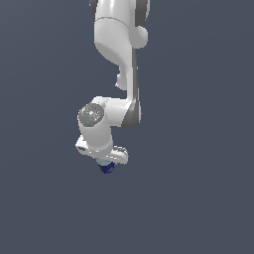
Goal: Pick up the object and move it to a goal position.
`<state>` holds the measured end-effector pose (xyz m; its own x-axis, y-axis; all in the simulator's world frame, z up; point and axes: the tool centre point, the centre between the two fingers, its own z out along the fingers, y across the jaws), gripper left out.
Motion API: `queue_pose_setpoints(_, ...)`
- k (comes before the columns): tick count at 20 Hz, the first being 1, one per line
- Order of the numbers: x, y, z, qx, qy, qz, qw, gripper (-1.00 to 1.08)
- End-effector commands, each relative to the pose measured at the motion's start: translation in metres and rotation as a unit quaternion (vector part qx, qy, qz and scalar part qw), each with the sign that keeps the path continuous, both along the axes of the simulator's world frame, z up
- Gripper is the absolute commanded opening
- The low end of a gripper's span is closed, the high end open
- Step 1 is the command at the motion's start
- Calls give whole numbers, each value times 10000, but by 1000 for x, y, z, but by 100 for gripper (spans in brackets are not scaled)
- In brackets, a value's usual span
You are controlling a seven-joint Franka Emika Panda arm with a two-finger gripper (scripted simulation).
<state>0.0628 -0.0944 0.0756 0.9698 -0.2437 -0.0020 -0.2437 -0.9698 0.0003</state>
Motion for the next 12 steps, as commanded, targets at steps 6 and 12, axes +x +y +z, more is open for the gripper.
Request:
queue_pose_setpoints(6, 2, 0, -1, -1, -10, 0, 10000, -100)
queue_pose_setpoints(12, 2, 0, -1, -1, -10, 0, 10000, -100)
